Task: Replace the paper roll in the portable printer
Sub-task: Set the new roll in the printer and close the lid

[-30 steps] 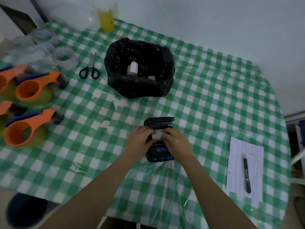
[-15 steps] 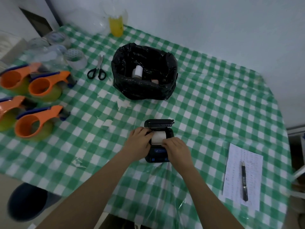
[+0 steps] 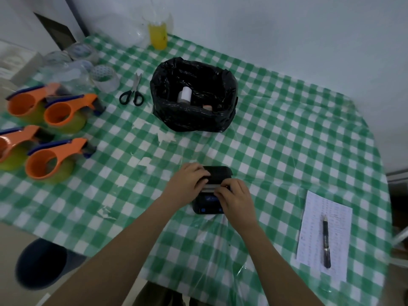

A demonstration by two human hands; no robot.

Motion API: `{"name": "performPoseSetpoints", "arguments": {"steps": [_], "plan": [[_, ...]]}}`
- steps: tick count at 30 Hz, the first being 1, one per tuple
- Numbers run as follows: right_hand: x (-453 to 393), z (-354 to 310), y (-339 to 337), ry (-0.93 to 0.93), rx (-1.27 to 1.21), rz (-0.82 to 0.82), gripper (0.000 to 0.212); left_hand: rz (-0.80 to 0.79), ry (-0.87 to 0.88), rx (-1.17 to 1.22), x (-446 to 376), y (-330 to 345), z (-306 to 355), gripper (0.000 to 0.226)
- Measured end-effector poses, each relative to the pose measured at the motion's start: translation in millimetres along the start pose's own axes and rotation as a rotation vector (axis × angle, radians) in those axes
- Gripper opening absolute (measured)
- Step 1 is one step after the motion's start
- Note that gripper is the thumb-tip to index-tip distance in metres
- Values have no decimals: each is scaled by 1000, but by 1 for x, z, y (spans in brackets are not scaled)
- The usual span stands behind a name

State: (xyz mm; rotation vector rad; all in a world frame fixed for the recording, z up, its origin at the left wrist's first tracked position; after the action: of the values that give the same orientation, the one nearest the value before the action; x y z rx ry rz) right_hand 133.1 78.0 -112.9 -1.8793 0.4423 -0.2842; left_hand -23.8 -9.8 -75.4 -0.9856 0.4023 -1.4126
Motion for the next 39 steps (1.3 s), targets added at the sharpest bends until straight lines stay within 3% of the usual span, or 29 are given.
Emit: {"name": "performPoseSetpoints", "arguments": {"steps": [5,7,9,16,27,30,32,36,39], "plan": [[3,1,1,11,-51,0,21,-61,60,-120,17,20,-4,50],[1,2,1,-14,-73,-36,21,-39,30,-139,21,28,-6,47],[-3,3,-1,-44,-82,-83,22,-40,22,-92,22,33,-7,43],[-9,7,-10,-49,-111,-130,27,-120,-51,211,16,39,-10,73],[-5,6,-8,-78,-85,-123,31,-161,-22,20,13,41,-15,73],[-2,3,-8,-83,-43,-191,39,-166,-18,-18,15,42,-15,86],[-2,2,-10,-82,-41,-240,43,-179,-23,-14,17,41,-13,81],[-7,3,-20,31,-226,-255,41,-159,-36,218,18,33,-9,65],[4,2,-22,151,-366,-216,43,-15,-82,470,24,36,-2,65]]}}
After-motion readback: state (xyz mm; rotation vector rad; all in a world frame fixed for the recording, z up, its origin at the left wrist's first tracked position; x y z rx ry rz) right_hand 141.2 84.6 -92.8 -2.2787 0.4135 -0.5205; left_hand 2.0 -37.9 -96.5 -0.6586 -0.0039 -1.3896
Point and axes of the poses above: each hand's wrist, its own x-axis away from the middle knuckle, its own y-axis out of the palm, z = x × y, the point moved 1 cm from there along -x, towards the middle knuckle, and after that the axes turned 15 degrees about -z, right-handed, at the moved point
